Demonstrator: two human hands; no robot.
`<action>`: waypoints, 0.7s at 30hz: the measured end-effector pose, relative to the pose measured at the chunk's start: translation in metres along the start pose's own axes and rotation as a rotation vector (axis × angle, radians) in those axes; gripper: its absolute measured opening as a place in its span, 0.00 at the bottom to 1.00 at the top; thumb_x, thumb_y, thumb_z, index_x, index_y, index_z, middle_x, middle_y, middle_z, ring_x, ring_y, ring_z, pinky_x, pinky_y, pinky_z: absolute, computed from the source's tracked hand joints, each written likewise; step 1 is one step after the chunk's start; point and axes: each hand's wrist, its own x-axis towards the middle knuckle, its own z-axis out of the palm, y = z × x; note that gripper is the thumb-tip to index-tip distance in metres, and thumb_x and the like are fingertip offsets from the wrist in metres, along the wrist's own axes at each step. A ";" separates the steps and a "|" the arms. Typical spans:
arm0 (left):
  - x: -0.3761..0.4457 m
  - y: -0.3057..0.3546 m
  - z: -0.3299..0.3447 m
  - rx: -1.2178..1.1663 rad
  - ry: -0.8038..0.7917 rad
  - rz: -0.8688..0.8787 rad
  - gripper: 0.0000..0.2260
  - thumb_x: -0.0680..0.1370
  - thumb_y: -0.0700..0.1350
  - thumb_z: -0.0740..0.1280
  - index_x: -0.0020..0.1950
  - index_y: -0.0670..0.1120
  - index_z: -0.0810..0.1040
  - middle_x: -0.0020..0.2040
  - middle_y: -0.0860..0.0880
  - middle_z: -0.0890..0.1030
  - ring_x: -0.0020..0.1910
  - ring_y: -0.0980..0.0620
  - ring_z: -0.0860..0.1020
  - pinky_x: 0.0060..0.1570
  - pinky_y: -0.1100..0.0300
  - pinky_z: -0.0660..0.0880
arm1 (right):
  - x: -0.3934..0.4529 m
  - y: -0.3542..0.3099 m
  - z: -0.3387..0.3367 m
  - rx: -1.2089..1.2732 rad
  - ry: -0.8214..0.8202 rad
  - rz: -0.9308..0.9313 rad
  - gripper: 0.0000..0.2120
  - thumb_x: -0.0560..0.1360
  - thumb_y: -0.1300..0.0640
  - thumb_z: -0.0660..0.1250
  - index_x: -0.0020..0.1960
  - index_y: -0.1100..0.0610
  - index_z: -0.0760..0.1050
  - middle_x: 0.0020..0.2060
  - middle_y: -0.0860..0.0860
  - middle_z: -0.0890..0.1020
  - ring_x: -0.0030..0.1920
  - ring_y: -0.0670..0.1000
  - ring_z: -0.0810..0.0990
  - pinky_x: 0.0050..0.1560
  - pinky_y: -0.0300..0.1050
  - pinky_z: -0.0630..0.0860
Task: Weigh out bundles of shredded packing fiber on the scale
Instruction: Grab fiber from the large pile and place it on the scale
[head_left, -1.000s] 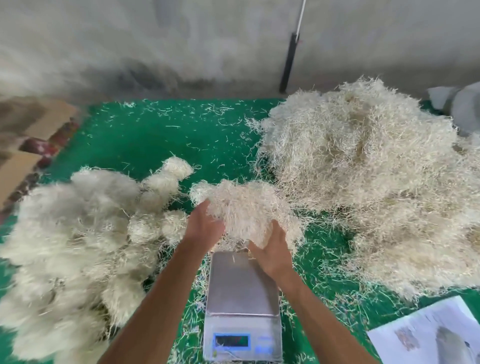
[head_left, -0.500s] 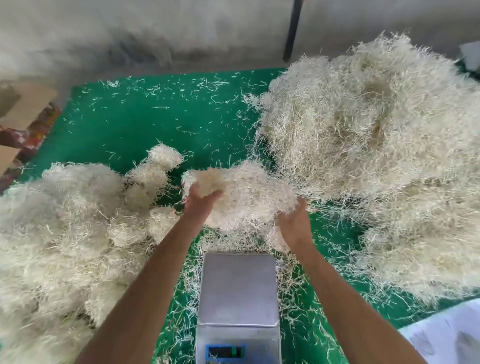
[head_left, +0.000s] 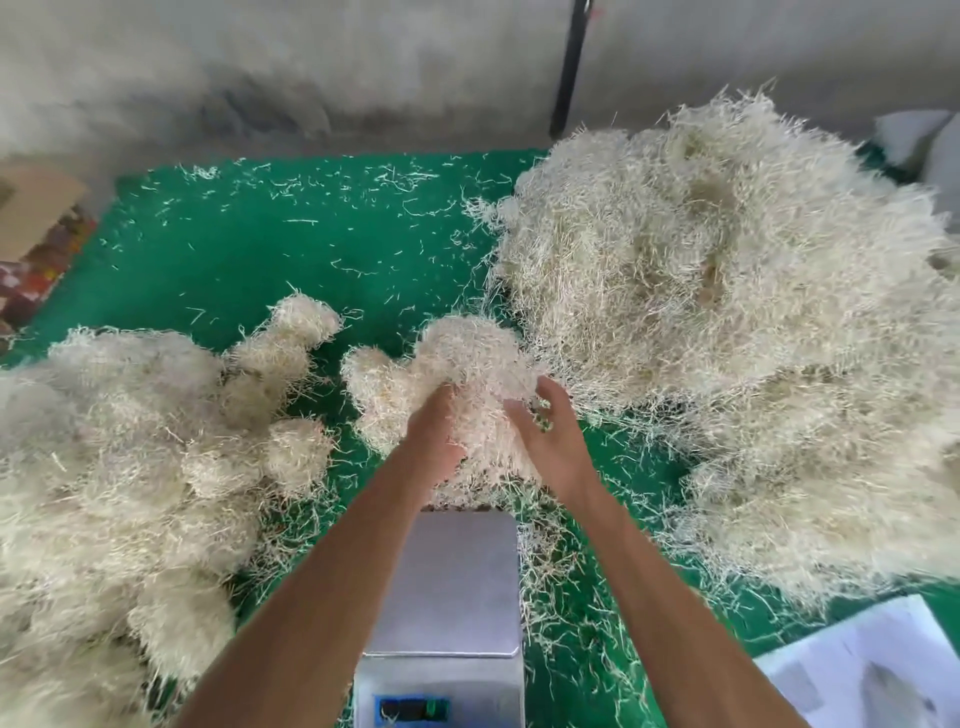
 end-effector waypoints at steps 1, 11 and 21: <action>-0.003 0.003 -0.004 0.044 -0.013 0.038 0.44 0.74 0.26 0.66 0.81 0.54 0.51 0.77 0.40 0.64 0.58 0.45 0.79 0.26 0.71 0.71 | -0.006 0.002 0.000 0.026 -0.034 0.033 0.44 0.75 0.30 0.69 0.82 0.42 0.53 0.81 0.46 0.61 0.78 0.52 0.64 0.76 0.55 0.65; 0.000 0.010 -0.030 -0.303 0.040 -0.082 0.35 0.76 0.35 0.71 0.80 0.45 0.59 0.72 0.40 0.70 0.67 0.43 0.73 0.54 0.63 0.73 | -0.005 -0.005 -0.010 0.012 0.166 0.056 0.29 0.79 0.44 0.72 0.75 0.56 0.72 0.58 0.53 0.84 0.51 0.47 0.83 0.59 0.48 0.80; -0.009 0.033 -0.027 -0.341 0.113 -0.139 0.29 0.76 0.30 0.69 0.75 0.41 0.65 0.59 0.40 0.77 0.47 0.49 0.79 0.34 0.66 0.75 | -0.014 -0.016 -0.017 0.359 0.331 0.146 0.31 0.77 0.49 0.72 0.75 0.59 0.69 0.55 0.54 0.81 0.55 0.52 0.80 0.61 0.47 0.75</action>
